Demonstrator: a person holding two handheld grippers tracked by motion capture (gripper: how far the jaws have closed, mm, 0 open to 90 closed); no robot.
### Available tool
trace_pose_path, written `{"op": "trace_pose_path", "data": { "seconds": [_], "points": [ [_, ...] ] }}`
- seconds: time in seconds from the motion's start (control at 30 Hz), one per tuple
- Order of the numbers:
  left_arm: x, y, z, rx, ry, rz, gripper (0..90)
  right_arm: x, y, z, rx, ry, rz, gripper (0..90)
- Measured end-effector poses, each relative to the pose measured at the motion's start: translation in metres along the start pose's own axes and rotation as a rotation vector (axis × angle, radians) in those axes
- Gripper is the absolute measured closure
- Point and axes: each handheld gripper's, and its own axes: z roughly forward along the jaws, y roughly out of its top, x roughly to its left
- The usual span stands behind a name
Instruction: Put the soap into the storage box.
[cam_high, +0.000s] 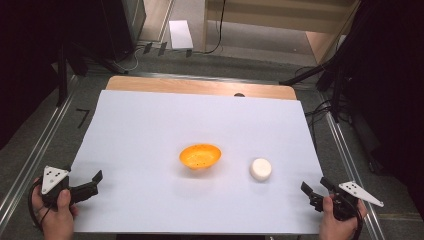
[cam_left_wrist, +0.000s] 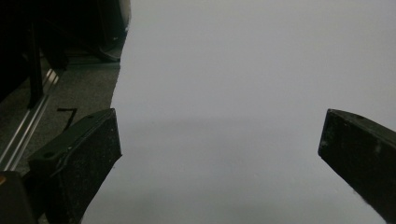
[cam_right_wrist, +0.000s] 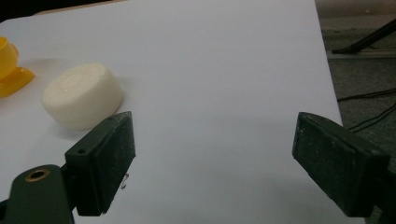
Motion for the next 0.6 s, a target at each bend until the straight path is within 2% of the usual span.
{"op": "trace_pose_path", "data": {
  "seconds": [0.13,0.3,0.33,0.4,0.43,0.47,0.57,0.6],
  "points": [
    [0.000,0.000,0.000,-0.002,0.000,0.000,0.0,0.000,0.003,0.002,0.023,0.012,-0.006,15.8],
    [0.000,0.000,0.001,0.005,-0.006,0.000,0.0,0.005,0.007,0.005,0.093,-0.028,-0.041,14.3],
    [0.000,0.000,0.001,0.006,-0.003,-0.001,0.0,0.007,0.011,0.005,0.121,-0.013,-0.044,12.9],
    [0.000,0.000,0.001,0.008,-0.001,0.003,0.0,0.008,0.013,0.005,0.129,-0.019,-0.055,12.3],
    [0.000,0.000,0.001,0.008,0.001,0.006,0.0,0.009,0.017,0.005,0.155,-0.006,-0.054,8.2],
    [-0.001,0.000,0.001,0.010,0.000,0.010,0.0,0.009,0.017,0.005,0.155,-0.006,-0.054,8.2],
    [-0.001,0.000,0.001,0.010,0.000,0.012,0.0,0.012,0.024,0.006,0.206,-0.005,-0.083,1.2],
    [-0.001,0.000,0.001,0.010,0.002,0.012,0.0,0.016,0.029,0.010,0.251,0.007,-0.091,0.0]
  ]
}}
